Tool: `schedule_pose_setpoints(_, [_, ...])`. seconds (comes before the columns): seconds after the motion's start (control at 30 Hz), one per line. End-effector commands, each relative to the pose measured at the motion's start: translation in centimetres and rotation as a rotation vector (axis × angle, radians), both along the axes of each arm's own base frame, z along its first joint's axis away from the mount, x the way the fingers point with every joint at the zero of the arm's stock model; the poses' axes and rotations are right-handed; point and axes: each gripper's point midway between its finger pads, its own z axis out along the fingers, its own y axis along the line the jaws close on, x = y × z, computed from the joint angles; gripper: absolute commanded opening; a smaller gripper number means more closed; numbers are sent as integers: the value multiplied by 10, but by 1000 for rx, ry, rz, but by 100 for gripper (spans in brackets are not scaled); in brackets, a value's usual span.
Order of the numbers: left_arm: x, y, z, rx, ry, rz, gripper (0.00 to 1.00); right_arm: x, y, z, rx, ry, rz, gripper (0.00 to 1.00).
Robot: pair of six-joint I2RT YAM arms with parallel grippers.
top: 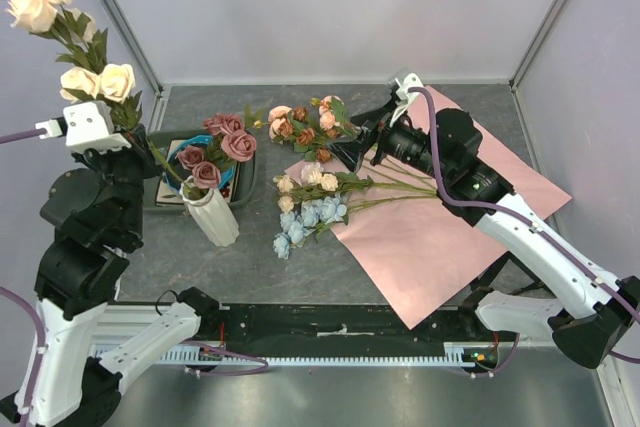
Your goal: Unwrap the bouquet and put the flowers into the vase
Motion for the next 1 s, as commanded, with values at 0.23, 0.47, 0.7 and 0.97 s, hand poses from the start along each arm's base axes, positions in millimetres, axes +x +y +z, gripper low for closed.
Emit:
schedule_pose_setpoints(0.23, [14,12,-70,-106,-36,148,2,2,-5,-4,-4,-21,-28,98])
schedule_pose_setpoints(0.47, [14,11,-105,-93,6,150,58,12,-1,-24,-38,16,-43,98])
schedule_pose_setpoints(0.7, [-5,5,-93,-171,72,65,98,49,-20,-69,-203,143,-207,98])
schedule_pose_setpoints(0.97, [-55,-33,-20,-280,-71,-327,95,142,-123,-199,-565,368,-609,98])
